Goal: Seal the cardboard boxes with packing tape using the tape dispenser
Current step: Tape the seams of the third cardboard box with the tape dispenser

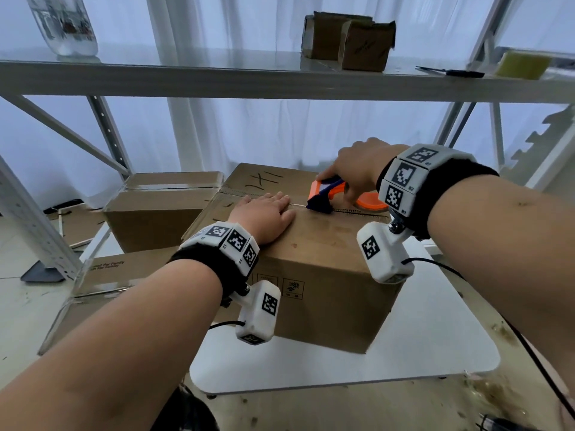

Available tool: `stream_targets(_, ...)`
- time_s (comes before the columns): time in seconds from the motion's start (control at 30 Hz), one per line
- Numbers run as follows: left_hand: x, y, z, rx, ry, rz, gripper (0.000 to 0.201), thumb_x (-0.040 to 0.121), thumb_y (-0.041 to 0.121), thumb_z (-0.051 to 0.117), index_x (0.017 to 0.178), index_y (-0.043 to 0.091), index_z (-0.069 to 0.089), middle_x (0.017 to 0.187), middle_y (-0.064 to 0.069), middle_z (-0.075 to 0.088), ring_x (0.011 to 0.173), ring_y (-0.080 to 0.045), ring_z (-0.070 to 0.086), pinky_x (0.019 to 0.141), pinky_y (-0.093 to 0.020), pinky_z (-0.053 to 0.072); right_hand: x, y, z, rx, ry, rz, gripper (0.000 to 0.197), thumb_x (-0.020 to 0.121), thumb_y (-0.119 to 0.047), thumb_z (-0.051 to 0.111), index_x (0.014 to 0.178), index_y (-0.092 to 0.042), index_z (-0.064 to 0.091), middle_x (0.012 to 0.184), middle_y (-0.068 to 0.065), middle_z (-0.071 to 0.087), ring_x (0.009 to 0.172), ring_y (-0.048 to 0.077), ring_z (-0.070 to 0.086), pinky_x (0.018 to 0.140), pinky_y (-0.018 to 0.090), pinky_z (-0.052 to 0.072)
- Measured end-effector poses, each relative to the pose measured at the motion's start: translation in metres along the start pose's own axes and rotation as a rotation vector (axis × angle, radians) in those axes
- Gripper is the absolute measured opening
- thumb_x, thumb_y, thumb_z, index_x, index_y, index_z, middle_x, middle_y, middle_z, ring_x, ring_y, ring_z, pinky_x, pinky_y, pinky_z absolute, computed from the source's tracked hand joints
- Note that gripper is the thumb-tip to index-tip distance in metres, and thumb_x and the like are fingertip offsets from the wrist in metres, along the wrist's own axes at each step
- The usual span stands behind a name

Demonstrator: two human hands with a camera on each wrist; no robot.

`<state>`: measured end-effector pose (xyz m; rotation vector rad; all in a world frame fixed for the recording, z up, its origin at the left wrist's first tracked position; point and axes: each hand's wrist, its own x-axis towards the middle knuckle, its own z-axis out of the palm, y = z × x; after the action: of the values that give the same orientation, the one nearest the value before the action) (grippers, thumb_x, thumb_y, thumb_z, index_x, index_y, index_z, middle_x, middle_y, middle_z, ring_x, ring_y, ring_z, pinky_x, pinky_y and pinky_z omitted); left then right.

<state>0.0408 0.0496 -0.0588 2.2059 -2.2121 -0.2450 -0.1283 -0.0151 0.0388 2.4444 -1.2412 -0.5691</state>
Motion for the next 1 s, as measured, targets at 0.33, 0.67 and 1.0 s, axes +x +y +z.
stream_targets(0.33, 0.002, -0.036, 0.0, -0.003, -0.02, -0.143, 0.072, 0.094, 0.064, 0.016, 0.153, 0.026, 0.002, 0.16, 0.002, -0.004, 0.147, -0.014, -0.003, 0.118, -0.039, -0.004, 0.001, 0.001, 0.024, 0.029, 0.026, 0.01, 0.078, 0.08, -0.055, 0.066, 0.145, -0.049, 0.023, 0.118, 0.001, 0.046, 0.111, 0.025, 0.046, 0.081, 0.033, 0.031)
stream_targets(0.67, 0.005, 0.014, 0.001, -0.009, -0.06, 0.049, 0.057, 0.102, 0.046, 0.016, 0.153, 0.023, 0.003, 0.16, 0.004, -0.002, 0.147, -0.015, -0.003, 0.118, -0.039, -0.003, 0.001, 0.001, 0.024, -0.079, 0.021, -0.022, 0.08, 0.085, -0.058, 0.059, 0.148, -0.048, 0.01, 0.132, 0.007, 0.043, 0.117, 0.028, 0.046, 0.082, 0.036, 0.035)
stream_targets(1.0, 0.008, 0.026, -0.001, -0.004, -0.089, 0.093, 0.056, 0.102, 0.045, 0.016, 0.152, 0.023, 0.006, 0.16, 0.005, 0.001, 0.147, -0.013, 0.001, 0.117, -0.035, -0.001, -0.021, 0.021, 0.016, -0.092, 0.044, -0.05, 0.061, 0.088, -0.055, 0.054, 0.142, -0.053, 0.025, 0.114, 0.003, 0.047, 0.103, 0.024, 0.051, 0.078, 0.034, 0.04)
